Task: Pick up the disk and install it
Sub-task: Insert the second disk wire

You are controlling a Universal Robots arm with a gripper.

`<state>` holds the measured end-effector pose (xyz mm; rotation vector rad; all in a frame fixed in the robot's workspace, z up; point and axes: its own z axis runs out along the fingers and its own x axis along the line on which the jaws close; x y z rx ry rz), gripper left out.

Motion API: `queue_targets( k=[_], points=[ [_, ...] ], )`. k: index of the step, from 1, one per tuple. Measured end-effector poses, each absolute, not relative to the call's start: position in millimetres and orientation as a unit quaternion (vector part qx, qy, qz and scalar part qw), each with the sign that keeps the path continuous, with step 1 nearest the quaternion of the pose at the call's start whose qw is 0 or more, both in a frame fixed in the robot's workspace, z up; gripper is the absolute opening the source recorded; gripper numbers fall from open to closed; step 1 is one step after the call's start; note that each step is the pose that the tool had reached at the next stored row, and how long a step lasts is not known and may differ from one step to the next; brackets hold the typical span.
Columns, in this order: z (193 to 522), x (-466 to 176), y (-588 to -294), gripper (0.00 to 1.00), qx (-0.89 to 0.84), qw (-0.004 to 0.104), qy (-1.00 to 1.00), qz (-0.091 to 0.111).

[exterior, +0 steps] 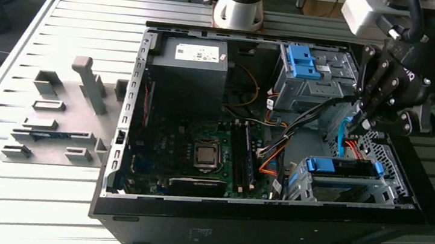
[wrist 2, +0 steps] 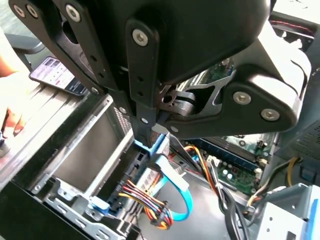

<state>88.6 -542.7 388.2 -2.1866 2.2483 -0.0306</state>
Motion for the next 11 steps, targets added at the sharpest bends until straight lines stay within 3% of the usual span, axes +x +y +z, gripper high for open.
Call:
queue_targets(
  k=[9,11],
  points=[
    [388.0,93.0,-529.4,0.11,-0.693,-0.001,0.721,-0.006],
    [388.0,93.1,-529.5,0.17,-0.692,-0.001,0.721,-0.006]
  ],
)
